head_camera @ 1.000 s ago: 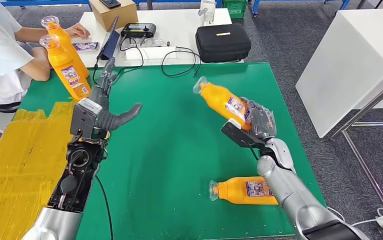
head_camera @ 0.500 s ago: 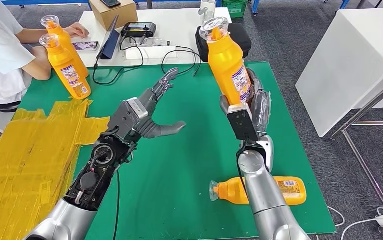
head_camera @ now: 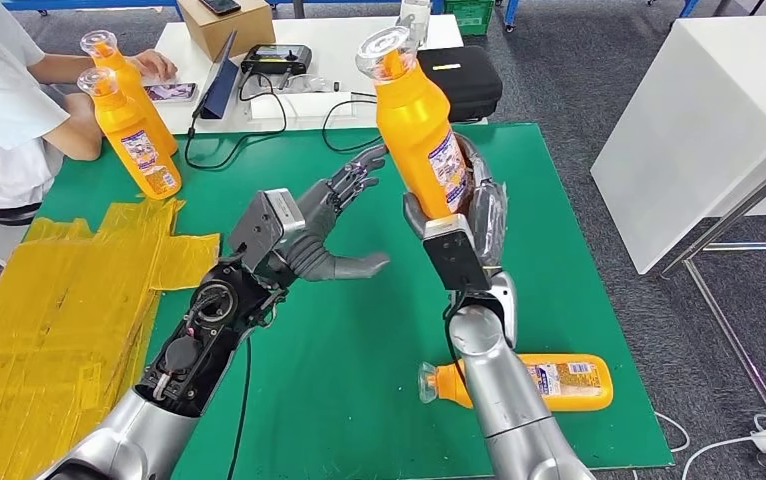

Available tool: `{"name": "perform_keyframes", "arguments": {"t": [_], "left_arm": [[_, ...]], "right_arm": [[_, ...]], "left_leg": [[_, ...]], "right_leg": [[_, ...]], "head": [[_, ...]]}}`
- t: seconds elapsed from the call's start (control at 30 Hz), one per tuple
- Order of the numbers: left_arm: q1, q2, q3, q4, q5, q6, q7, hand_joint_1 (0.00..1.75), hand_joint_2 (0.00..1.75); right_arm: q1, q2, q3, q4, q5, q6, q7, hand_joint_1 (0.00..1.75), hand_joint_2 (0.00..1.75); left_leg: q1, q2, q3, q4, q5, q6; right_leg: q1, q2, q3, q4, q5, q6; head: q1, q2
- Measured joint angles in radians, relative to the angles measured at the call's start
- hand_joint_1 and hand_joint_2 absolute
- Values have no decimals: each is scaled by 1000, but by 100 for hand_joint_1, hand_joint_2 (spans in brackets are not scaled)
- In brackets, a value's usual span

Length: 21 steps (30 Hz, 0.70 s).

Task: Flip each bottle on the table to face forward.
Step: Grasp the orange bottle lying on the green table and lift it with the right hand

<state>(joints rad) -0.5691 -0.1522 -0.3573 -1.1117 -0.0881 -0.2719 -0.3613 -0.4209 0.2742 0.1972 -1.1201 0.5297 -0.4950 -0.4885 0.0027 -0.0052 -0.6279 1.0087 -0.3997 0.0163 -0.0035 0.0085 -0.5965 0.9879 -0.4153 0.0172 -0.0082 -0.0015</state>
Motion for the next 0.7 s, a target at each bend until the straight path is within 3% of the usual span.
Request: {"name": "perform_keyframes", "arguments": {"t": [0.2,0.37,0.7], "left_arm": [[-15,8,7,29,108,-26,36,0,175],[-39,17,20,73,204,-39,46,0,175],[-33,54,56,137,283,-55,34,0,175]], "right_arm": [[-4,46,64,77,23,-15,-26,175,175],[9,78,202,158,57,-47,-44,175,175],[-21,80,377,272,-16,-83,-8,175,175]], "left_leg": [[0,0,0,0,0,0],[1,0,0,0,0,0],[1,0,0,0,0,0]], "right_leg": [[0,0,0,0,0,0],[1,0,0,0,0,0],[1,0,0,0,0,0]], "head": [[0,0],[0,0],[0,0]]}}
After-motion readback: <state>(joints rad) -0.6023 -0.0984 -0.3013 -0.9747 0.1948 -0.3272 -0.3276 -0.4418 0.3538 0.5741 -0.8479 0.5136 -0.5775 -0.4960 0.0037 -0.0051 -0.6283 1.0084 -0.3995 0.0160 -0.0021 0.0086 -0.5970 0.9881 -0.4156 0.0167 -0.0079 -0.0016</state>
